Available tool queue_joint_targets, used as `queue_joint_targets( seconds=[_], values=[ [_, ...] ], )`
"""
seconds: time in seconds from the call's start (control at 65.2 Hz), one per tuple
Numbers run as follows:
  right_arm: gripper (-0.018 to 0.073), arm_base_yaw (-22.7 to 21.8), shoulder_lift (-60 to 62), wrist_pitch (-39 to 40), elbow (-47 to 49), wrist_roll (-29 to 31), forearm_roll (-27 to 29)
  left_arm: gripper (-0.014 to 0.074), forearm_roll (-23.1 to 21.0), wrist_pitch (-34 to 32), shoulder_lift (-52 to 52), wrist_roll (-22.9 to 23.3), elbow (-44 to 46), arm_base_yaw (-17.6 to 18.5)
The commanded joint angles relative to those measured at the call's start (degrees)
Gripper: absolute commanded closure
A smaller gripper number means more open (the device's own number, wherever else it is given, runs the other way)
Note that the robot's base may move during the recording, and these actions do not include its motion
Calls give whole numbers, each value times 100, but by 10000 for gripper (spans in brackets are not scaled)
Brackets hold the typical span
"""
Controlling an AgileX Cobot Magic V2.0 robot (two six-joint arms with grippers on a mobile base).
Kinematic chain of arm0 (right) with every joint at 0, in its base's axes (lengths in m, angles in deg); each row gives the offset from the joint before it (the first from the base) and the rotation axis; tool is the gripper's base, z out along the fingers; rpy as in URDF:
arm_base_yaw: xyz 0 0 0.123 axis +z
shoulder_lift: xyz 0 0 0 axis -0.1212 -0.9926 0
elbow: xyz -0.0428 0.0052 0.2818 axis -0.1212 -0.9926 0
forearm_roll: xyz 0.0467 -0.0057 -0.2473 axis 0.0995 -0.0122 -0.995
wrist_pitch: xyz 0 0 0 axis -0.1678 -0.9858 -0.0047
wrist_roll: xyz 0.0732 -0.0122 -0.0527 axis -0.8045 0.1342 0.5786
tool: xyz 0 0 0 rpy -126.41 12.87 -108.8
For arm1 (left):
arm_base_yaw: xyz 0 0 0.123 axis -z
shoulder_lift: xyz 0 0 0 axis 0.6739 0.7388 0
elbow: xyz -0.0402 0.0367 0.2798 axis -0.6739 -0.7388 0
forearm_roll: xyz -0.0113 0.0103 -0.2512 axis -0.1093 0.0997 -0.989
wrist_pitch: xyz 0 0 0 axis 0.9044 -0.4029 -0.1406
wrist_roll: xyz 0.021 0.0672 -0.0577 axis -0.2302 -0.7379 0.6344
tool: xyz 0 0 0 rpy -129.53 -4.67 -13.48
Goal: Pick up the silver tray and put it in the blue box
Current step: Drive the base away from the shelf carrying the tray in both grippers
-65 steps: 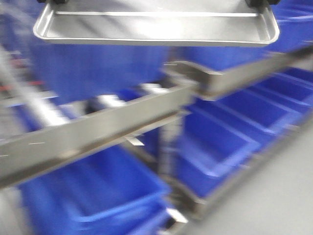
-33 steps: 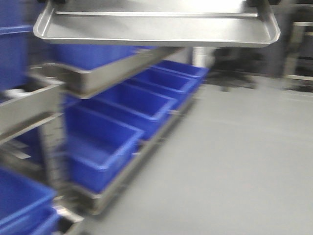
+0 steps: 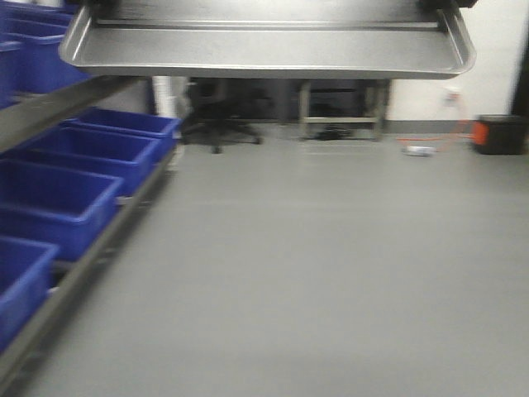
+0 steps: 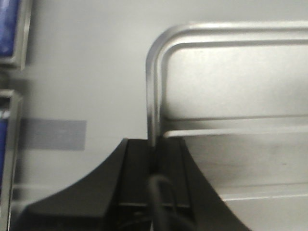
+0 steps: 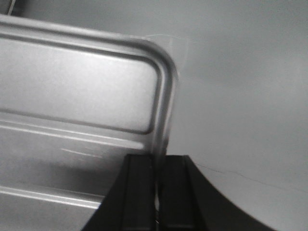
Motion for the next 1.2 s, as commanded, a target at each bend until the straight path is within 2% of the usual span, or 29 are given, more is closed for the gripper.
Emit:
queue_joint_targets(
  seconds=[0.0, 1.181],
  values=[
    [501, -6, 191, 220, 202, 132, -336, 701, 272, -39, -212, -99, 173, 46],
    [501, -6, 191, 215, 202, 132, -336, 701, 272, -39, -212, -99, 173, 46]
  ],
)
